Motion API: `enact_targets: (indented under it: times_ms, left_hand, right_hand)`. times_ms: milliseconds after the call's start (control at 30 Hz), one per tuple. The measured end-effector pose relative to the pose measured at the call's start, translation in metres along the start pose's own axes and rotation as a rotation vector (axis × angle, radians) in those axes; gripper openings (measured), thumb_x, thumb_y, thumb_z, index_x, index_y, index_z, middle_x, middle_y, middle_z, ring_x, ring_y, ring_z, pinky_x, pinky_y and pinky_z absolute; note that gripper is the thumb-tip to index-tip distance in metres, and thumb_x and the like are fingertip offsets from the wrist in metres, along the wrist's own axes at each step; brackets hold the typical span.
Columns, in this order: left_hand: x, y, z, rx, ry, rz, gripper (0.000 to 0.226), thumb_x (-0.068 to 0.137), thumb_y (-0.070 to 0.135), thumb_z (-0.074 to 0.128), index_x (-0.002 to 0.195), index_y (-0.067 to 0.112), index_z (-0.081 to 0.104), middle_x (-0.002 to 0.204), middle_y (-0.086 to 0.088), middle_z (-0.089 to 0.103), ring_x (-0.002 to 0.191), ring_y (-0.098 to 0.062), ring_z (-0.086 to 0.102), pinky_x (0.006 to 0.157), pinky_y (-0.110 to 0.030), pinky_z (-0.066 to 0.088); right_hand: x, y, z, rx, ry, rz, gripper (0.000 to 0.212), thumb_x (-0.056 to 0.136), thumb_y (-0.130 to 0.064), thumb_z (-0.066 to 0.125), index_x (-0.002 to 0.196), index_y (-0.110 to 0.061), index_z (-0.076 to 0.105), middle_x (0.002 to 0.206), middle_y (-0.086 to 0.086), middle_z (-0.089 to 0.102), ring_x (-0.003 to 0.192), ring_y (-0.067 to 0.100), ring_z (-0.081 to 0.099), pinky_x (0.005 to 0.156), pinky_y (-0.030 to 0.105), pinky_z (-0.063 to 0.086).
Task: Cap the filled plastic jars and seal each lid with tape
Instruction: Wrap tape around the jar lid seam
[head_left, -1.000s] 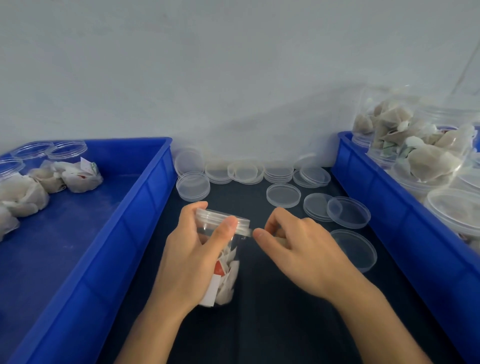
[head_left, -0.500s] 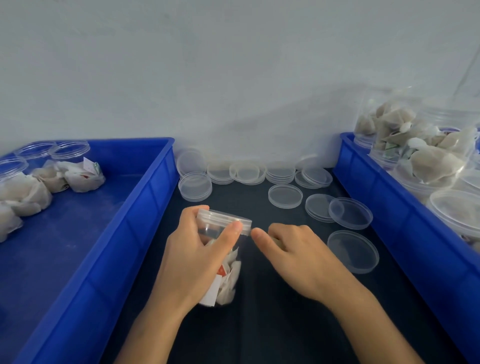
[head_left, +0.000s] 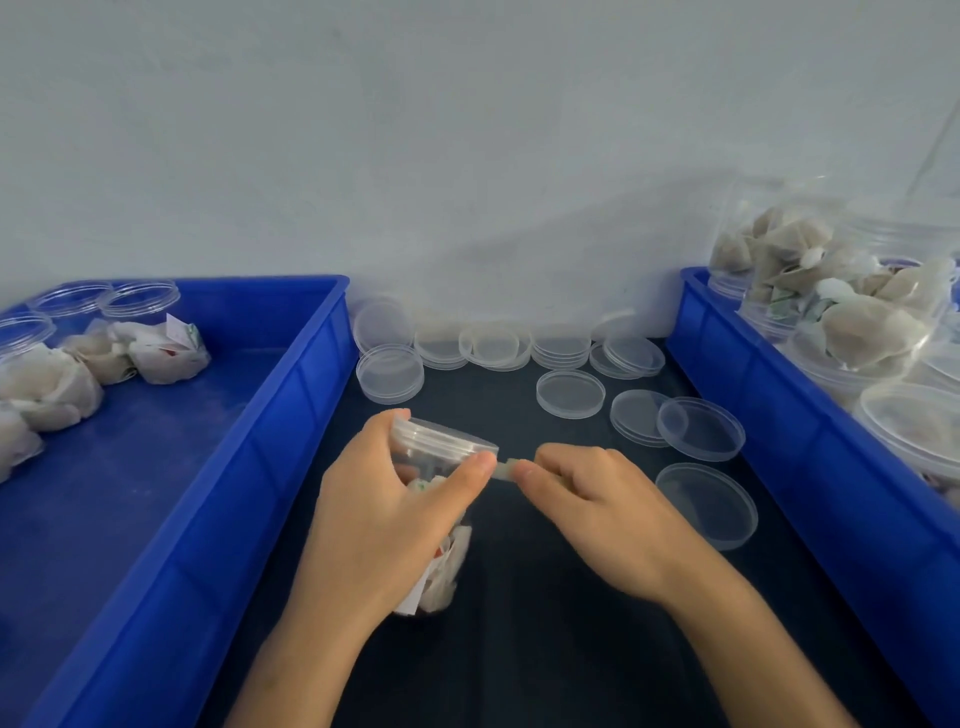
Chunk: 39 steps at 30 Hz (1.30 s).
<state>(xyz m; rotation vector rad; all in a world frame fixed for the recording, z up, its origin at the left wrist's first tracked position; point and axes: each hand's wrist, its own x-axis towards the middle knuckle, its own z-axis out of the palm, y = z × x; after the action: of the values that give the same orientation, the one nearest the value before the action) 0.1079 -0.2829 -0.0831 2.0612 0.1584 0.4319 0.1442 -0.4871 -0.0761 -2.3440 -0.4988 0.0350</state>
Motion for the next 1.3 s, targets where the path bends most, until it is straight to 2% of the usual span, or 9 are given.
enact_targets:
  times_ms: [67,133,267,400,600,833,1000,1167,1300]
  left_hand:
    - [0.000,-0.002,0.000,0.036,0.012,0.005,0.101,0.058,0.089,0.061,0.147,0.046,0.045,0.114,0.027,0.066,0.105,0.007,0.064,0.073,-0.015,0.048]
    - [0.001,-0.004,0.000,0.044,0.030,0.006,0.111,0.058,0.088,0.059,0.156,0.042,0.037,0.116,0.027,0.063,0.105,0.008,0.062,0.077,-0.015,0.045]
    - [0.002,-0.009,-0.002,-0.057,-0.029,-0.031,0.095,0.060,0.083,0.061,0.148,0.050,0.043,0.106,0.030,0.065,0.100,0.018,0.060,0.074,-0.016,0.048]
    - [0.004,-0.007,-0.005,-0.110,-0.084,-0.068,0.086,0.057,0.086,0.069,0.133,0.051,0.051,0.107,0.038,0.064,0.093,0.010,0.068,0.059,-0.017,0.056]
    - [0.005,-0.001,-0.004,-0.060,-0.031,-0.096,0.077,0.046,0.091,0.069,0.104,0.043,0.058,0.098,0.037,0.067,0.084,0.010,0.070,0.057,-0.015,0.054]
    - [-0.001,0.002,-0.001,0.043,0.028,-0.035,0.084,0.055,0.098,0.056,0.119,0.044,0.056,0.099,0.037,0.066,0.093,0.019,0.061,0.072,-0.017,0.048]
    - [-0.003,0.002,0.004,0.009,0.007,-0.062,0.111,0.054,0.096,0.060,0.148,0.038,0.048,0.105,0.026,0.066,0.099,0.022,0.058,0.073,-0.013,0.046]
    - [-0.001,0.003,0.002,-0.028,-0.013,-0.104,0.092,0.047,0.093,0.067,0.125,0.047,0.053,0.103,0.027,0.069,0.096,0.022,0.059,0.073,-0.014,0.046]
    - [-0.003,0.007,0.001,-0.042,-0.007,-0.087,0.067,0.052,0.092,0.064,0.104,0.051,0.052,0.104,0.049,0.059,0.093,0.021,0.061,0.068,-0.012,0.047]
  right_hand:
    - [0.000,-0.001,0.001,-0.032,-0.001,-0.013,0.055,0.103,-0.060,0.043,0.074,-0.013,0.043,0.058,-0.006,0.044,0.056,0.013,0.038,0.058,0.034,0.033]
    - [-0.001,-0.003,0.002,-0.046,-0.008,-0.030,0.057,0.104,-0.061,0.041,0.074,-0.013,0.042,0.059,-0.004,0.043,0.056,0.013,0.037,0.058,0.034,0.033]
    - [-0.003,-0.007,0.000,0.011,-0.048,-0.059,0.060,0.104,-0.063,0.037,0.076,-0.010,0.042,0.065,0.005,0.044,0.059,0.012,0.036,0.061,0.037,0.033]
    - [-0.005,-0.007,-0.006,0.046,-0.069,-0.077,0.055,0.102,-0.059,0.040,0.077,-0.010,0.045,0.070,0.011,0.047,0.060,0.013,0.037,0.061,0.041,0.034]
    - [-0.003,-0.009,-0.002,-0.008,0.024,-0.110,0.051,0.104,-0.052,0.046,0.072,-0.012,0.040,0.064,0.008,0.046,0.055,0.014,0.035,0.056,0.036,0.032]
    - [-0.004,-0.011,0.002,-0.075,0.102,-0.103,0.052,0.102,-0.054,0.046,0.068,-0.015,0.042,0.061,0.005,0.047,0.060,0.025,0.043,0.055,0.032,0.033]
    - [-0.004,-0.009,0.002,-0.083,0.122,-0.105,0.053,0.102,-0.054,0.045,0.068,-0.013,0.040,0.060,0.003,0.045,0.061,0.026,0.043,0.055,0.031,0.030]
    - [-0.005,-0.010,0.001,-0.081,0.127,-0.140,0.060,0.100,-0.064,0.040,0.070,-0.012,0.043,0.064,0.006,0.048,0.062,0.027,0.043,0.054,0.031,0.031]
    - [-0.004,-0.012,0.001,-0.094,0.133,-0.150,0.062,0.098,-0.066,0.038,0.071,-0.010,0.043,0.066,0.009,0.049,0.062,0.029,0.043,0.054,0.034,0.034]
